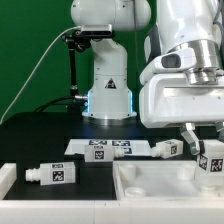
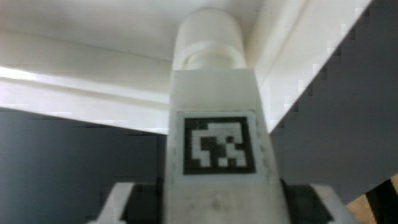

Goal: Assemble one leg

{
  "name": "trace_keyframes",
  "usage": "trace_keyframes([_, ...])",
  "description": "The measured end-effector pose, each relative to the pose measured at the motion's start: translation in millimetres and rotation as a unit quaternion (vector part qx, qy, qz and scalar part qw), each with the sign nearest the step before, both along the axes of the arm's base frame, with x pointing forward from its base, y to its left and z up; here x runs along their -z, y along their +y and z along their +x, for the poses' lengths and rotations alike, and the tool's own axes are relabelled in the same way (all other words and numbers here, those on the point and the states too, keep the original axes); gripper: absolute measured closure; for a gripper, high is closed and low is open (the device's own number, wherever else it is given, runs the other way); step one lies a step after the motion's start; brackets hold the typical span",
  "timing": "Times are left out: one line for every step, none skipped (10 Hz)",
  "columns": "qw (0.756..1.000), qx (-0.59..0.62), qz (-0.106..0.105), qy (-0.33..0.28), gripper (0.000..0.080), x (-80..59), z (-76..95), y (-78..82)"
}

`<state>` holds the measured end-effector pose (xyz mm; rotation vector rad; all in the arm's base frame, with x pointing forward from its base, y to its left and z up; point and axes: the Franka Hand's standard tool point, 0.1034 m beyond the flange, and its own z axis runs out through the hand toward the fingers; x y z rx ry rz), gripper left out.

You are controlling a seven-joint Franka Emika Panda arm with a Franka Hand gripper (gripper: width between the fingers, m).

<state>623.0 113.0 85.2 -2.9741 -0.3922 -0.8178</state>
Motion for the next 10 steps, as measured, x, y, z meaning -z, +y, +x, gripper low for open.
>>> trace_keyframes([1.000,0.000,0.000,0.000,0.0512,1.5,-0.2,-0.4])
trace_keyframes([1.000,0.001,0.000,-0.004,0.0512,1.4,0.3,-0.6])
trace_keyframes([1.000,0.001,0.000,-0.009,0.0512,1.5,0.6,-1.2])
trace_keyframes([1.000,0.002,0.000,-0.012,0.0512,1.5,0.7,-1.2])
trace_keyframes([1.000,0.001,0.000,-0.012,0.0512,1.4,0.6,-0.6])
trace_keyframes([1.000,0.001,0.000,-0.012,0.0512,1.4,0.7,-0.7])
trace_keyframes([1.000,0.001,0.000,-0.012,0.0512,1.5,0.7,-0.8])
trace_keyframes([1.000,0.001,0.000,-0.008,0.0338,2.1,0.2,-0.5])
trace_keyframes([1.000,0.000,0.000,0.008,0.0208,3.7,-1.4,0.2])
trace_keyframes([0.999,0.025,0.013,0.043,0.0208,5.1,-5.6,-0.9])
